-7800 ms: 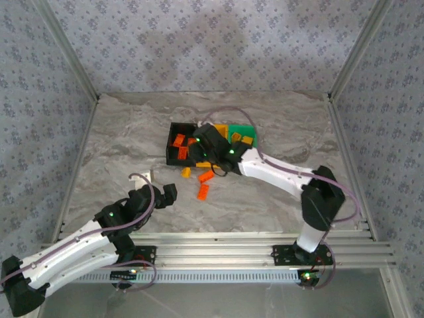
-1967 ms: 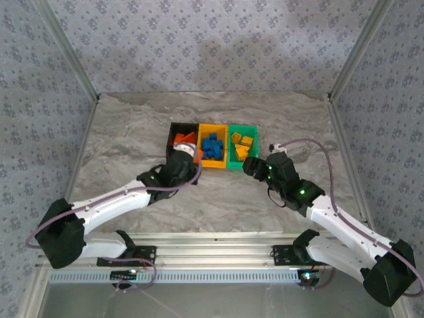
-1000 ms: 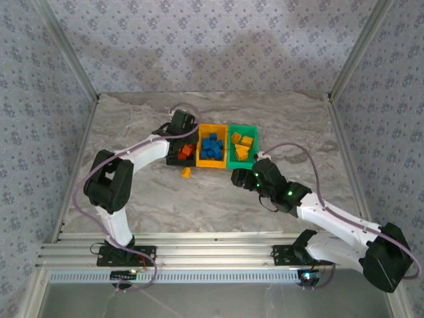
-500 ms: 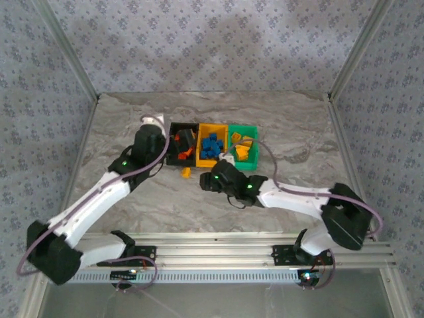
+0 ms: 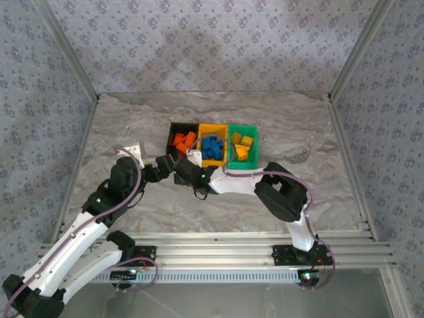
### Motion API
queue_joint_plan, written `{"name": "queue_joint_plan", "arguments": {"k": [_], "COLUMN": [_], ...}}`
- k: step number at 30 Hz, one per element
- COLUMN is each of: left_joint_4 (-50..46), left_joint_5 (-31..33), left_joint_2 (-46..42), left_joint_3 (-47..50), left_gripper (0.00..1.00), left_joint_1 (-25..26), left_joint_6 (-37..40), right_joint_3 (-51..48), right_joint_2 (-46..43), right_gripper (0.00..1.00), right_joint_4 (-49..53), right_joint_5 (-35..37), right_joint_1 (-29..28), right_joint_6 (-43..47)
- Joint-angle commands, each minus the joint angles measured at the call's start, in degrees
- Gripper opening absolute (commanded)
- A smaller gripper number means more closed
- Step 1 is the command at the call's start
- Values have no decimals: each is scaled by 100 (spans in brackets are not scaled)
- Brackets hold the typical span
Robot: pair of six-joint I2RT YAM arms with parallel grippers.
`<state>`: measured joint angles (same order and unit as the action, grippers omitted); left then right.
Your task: Sort the legos into containers by color
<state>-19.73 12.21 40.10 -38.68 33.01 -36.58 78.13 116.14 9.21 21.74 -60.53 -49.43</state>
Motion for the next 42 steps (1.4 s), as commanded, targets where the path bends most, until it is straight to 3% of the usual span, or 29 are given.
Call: {"name": "queue_joint_plan", "arguments": {"k": [1, 8, 13, 18, 26, 35, 39, 42], "left_joint_4": [-165, -172, -187, -173, -243, -240, -260, -251], "left_joint_5": [100, 80, 62, 39, 22, -81, -124, -113], "left_joint_2": [-24, -72, -116, -125, -134, -200, -254, -290], "left_joint_3": [79, 154, 176, 262, 360, 671, 800, 868], "left_gripper": [100, 99, 100, 100, 100, 100, 100, 99], "left_joint_1": [-14, -15, -20, -10, -9, -6, -14, -6], "left_joint_6": [-127, -160, -172, -239, -282, -372, -411, -447], "right_joint_3": [495, 831, 651, 239, -909, -2546, -2724, -2561], "right_joint_2": [379, 803, 732, 489, -522, -2669, -3704, -3992], "right_gripper": [72, 60, 40, 29, 26, 26, 26, 26], "right_joint_4": [710, 895, 630, 290, -273, 63, 566, 847], "right_joint_5": [469, 389, 292, 143, -58, 220, 260, -335], "right_joint_1": [-26, 93, 138, 193, 56, -237, 222, 1016], "right_joint_6": [-277, -349, -203, -63, 206, 254, 631, 920]}}
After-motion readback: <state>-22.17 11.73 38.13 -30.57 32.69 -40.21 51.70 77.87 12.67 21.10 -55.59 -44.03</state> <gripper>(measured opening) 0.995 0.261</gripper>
